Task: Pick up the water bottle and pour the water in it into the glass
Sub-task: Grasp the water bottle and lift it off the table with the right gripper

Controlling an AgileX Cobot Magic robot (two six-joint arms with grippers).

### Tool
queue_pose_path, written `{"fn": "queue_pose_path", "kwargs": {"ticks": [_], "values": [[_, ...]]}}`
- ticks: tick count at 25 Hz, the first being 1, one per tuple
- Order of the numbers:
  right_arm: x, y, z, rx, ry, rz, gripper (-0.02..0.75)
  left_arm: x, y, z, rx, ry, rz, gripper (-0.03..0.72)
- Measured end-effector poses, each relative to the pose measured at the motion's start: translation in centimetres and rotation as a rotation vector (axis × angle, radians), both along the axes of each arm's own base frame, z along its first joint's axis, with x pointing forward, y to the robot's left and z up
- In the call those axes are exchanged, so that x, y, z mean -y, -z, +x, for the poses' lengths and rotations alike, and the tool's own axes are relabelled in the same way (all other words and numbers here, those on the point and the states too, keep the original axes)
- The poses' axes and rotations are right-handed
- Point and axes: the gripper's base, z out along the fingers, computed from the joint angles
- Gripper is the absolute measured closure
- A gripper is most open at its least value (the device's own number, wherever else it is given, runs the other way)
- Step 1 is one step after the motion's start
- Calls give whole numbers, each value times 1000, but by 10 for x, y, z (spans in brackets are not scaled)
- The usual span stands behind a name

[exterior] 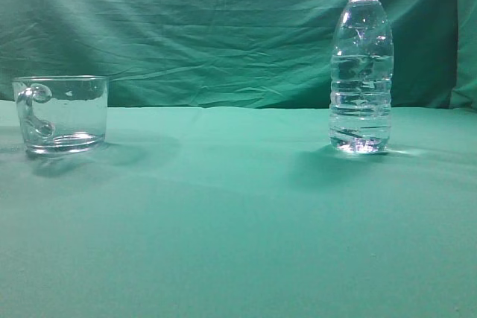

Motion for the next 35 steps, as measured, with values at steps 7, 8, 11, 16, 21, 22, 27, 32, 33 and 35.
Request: {"fn": "queue_pose_path", "kwargs": {"ticks": [7, 8, 11, 16, 21, 22, 27, 32, 33, 35], "values": [[0, 0, 0, 0, 0, 0, 738, 0, 0, 0, 0, 0, 0, 688], [0, 0, 0, 0, 0, 0, 738, 0, 0, 0, 0, 0, 0, 688], [0, 0, 0, 0, 0, 0, 738, 0, 0, 0, 0, 0, 0, 688], [0, 0, 0, 0, 0, 0, 738, 0, 0, 0, 0, 0, 0, 688], [0, 0, 0, 0, 0, 0, 738, 0, 0, 0, 0, 0, 0, 688], [0, 0, 0, 0, 0, 0, 738, 0, 0, 0, 0, 0, 0, 688], [0, -1, 0, 10, 1, -1, 738, 0, 0, 0, 0, 0, 0, 688], [0, -19, 4, 207, 26, 126, 738, 0, 0, 0, 0, 0, 0, 688], [1, -25, 4, 266, 37, 147, 738, 0, 0, 0, 0, 0, 0, 688], [3, -34, 4, 361, 57, 191, 738, 0, 0, 0, 0, 0, 0, 688]]}}
